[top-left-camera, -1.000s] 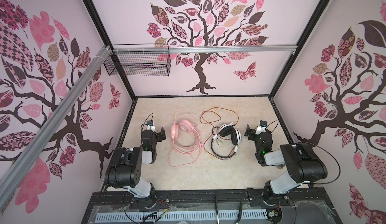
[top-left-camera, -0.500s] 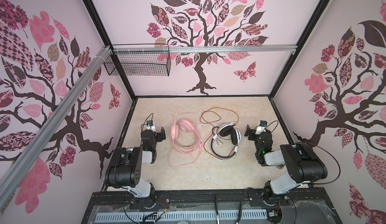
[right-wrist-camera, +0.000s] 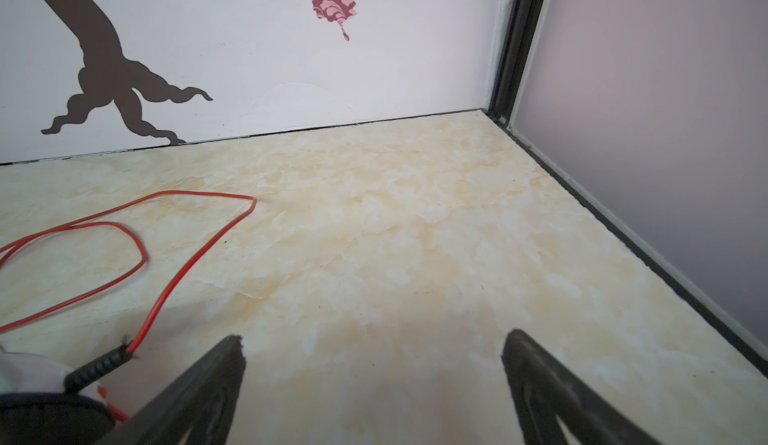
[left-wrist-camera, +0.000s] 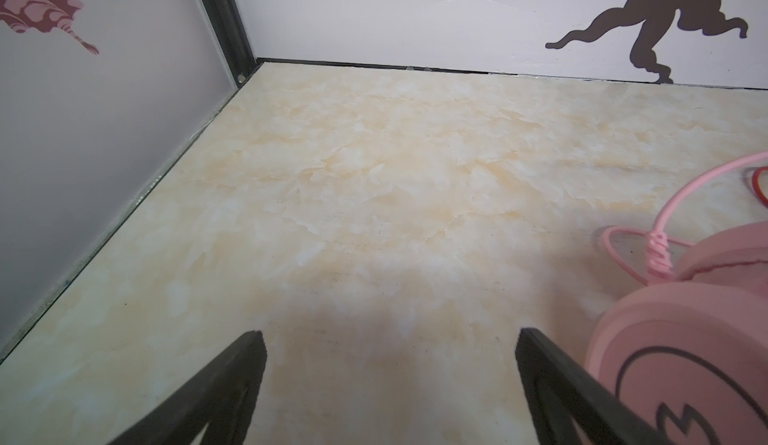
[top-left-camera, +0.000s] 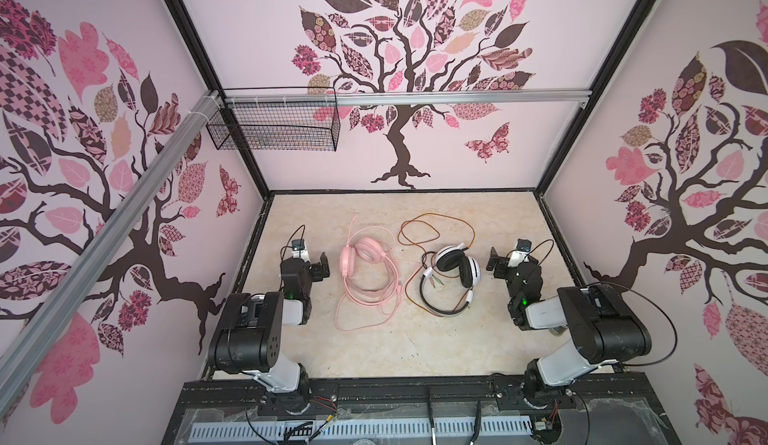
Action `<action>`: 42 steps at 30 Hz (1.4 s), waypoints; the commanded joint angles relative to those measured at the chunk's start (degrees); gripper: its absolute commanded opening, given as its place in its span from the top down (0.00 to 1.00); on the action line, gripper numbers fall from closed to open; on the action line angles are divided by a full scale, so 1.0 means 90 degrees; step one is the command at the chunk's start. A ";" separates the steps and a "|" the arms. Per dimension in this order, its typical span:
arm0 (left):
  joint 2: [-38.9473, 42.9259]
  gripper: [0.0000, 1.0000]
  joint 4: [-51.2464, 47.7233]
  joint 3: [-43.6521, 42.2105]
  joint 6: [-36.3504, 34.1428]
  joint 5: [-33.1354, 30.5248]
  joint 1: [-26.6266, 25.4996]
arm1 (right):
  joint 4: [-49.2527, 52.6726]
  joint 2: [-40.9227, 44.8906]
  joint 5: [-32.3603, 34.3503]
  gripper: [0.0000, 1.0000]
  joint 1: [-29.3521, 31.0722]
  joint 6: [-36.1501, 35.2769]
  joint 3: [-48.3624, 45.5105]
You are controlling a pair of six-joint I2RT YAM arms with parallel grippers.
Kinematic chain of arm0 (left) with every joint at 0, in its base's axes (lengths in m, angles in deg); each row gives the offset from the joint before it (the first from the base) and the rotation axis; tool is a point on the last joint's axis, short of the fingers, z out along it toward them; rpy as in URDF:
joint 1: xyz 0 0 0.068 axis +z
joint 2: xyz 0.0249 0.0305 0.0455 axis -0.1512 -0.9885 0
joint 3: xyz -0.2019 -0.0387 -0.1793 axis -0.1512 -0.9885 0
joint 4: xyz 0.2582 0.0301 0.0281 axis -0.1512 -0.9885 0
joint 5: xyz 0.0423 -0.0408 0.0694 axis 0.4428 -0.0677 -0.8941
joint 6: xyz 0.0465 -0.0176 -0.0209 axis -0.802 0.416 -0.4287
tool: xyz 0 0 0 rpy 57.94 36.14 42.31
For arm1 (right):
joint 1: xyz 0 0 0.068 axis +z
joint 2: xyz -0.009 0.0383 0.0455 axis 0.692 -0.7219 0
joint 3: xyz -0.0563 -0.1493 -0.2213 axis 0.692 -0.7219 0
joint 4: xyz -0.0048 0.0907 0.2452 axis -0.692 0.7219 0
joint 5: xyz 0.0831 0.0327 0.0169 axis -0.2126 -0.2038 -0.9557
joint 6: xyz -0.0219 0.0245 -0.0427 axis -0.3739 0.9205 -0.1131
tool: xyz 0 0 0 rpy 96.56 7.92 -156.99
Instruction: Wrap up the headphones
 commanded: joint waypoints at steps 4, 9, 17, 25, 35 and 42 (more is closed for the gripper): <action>0.0838 0.03 0.0125 -0.0156 -0.0320 -0.1768 -0.0776 | 0.0138 0.0961 0.0248 0.01 0.0580 -0.0663 -0.0207; 0.3466 0.03 -0.3485 0.0688 0.1838 -0.2027 -0.1437 | 0.4655 0.3099 0.1758 0.01 0.0890 0.1702 0.1330; 0.5404 0.03 -0.5723 0.1663 0.2369 -0.1147 -0.2608 | 0.6039 0.4964 -0.0797 0.00 0.0389 0.3857 0.1195; 0.6226 0.03 -0.9310 0.3272 0.4059 -0.0636 -0.2427 | 0.7425 0.3391 -0.1623 0.00 0.2543 0.2080 0.2872; 0.6589 0.09 -1.0973 0.3657 0.3532 -0.0178 -0.2431 | 0.8699 0.0050 -0.3003 0.00 0.3825 0.0499 0.5700; 0.4571 0.03 -1.2197 0.5084 0.3031 -0.0398 -0.2411 | 0.9633 -0.2073 -0.3112 0.02 0.3909 -0.0013 0.8086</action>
